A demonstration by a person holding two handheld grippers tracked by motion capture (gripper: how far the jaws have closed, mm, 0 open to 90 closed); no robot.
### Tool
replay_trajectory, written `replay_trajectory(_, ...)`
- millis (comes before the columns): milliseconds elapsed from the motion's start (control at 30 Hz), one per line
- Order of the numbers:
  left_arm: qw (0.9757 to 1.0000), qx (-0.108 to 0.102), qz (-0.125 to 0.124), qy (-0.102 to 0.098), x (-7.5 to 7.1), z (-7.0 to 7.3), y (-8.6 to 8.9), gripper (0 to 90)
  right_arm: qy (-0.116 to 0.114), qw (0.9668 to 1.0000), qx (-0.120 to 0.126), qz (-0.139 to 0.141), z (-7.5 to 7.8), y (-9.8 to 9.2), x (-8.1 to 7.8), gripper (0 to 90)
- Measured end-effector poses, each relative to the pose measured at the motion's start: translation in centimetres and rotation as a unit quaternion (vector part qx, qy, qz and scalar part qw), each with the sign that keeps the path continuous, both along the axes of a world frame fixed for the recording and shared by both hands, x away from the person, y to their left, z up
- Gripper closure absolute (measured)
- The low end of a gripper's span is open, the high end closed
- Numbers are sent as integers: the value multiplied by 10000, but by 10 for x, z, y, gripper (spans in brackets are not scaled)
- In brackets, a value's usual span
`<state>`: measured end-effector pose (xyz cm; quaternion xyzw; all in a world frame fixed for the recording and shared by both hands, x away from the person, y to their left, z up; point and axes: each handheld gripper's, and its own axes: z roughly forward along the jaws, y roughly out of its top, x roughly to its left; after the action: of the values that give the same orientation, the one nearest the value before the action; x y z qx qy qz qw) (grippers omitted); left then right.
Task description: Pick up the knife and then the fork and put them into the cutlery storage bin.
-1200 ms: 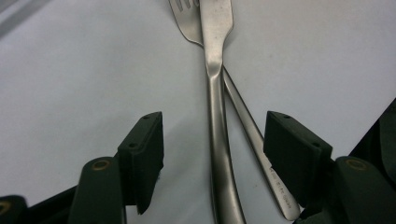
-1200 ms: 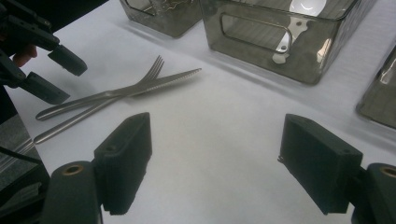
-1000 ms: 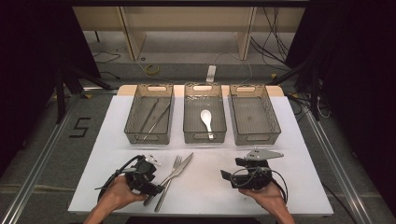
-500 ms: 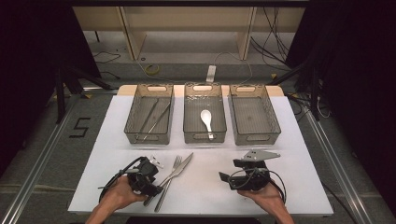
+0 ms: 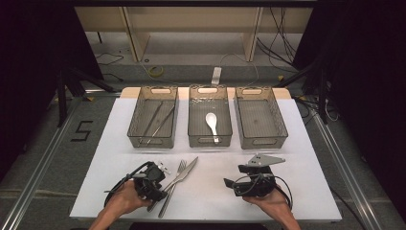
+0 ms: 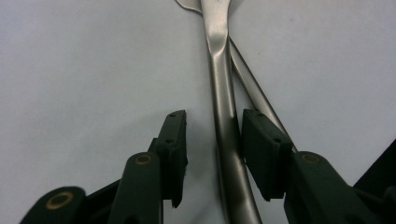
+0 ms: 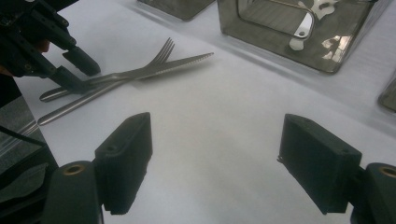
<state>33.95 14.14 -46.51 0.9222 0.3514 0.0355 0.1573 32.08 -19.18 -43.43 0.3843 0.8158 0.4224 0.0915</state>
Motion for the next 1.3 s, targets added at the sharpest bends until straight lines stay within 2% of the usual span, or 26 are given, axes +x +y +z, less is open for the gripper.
replay_trajectory(167, 10000, 47, 26, -28, 0, 0, 0, 633, -2, 10000, -1, 3, 0, 0, 0, 265)
replay_trajectory(300, 10000, -6, 82, -8, 2, 0, 2, 675, 11, 10000, -3, 7, 0, 1, 0, 267)
replay_trajectory(600, 10000, 20, 60, -19, 4, 0, 2, 771, 13, 10000, 27, -6, 0, 1, 1, 270)
replay_trajectory(833, 10000, 41, 0, -32, 4, 0, 1, 780, 10, 10000, 29, -9, 0, 1, 2, 272)
replay_trajectory(1100, 9998, -126, 35, 170, 10, 0, 7, 785, 17, 10000, 31, 3, 0, 0, 1, 275)
replay_trajectory(1233, 9984, -424, 187, 318, 13, 0, 11, 785, 17, 10000, 36, 6, 0, 0, 1, 275)
replay_trajectory(1300, 9981, -469, 163, 373, 13, 0, 11, 785, 11, 10000, 28, 3, 1, 0, 1, 275)
